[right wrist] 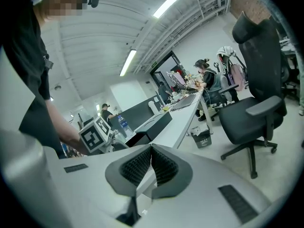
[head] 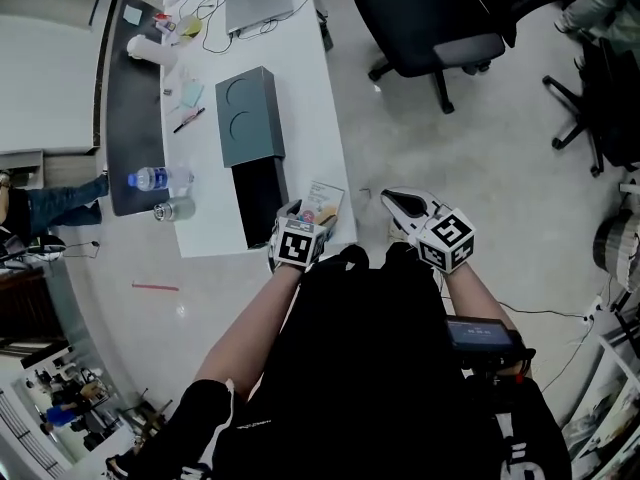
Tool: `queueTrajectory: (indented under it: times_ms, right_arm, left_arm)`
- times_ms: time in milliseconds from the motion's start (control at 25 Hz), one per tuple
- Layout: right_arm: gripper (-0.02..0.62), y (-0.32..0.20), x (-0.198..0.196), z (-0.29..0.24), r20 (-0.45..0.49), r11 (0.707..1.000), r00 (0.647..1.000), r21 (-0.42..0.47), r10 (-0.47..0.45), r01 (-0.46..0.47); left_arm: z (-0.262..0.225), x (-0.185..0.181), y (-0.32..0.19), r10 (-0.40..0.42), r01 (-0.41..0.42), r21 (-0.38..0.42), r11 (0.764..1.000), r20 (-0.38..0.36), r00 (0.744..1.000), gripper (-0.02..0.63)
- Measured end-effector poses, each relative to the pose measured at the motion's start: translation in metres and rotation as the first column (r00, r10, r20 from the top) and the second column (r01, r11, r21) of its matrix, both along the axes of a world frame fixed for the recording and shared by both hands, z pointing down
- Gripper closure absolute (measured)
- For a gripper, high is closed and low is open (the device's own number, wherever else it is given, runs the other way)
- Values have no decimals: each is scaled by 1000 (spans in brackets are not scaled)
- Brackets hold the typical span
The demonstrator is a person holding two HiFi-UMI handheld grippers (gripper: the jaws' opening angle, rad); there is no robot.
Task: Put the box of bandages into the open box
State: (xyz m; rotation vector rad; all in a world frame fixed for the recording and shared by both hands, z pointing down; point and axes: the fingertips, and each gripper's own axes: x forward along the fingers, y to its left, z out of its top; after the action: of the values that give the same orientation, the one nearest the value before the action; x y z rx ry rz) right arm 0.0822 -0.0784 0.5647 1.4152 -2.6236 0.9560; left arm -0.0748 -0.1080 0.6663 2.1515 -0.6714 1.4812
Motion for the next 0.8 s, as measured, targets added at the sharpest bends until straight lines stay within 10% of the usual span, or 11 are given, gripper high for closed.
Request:
queueTrajectory:
  times_ms: [800]
  right_arm:
    - [569, 11, 14, 7, 13, 999, 999, -25, 34, -33]
  left_arm:
    - [21, 5, 4, -61, 75, -119, 990, 122, 991, 206]
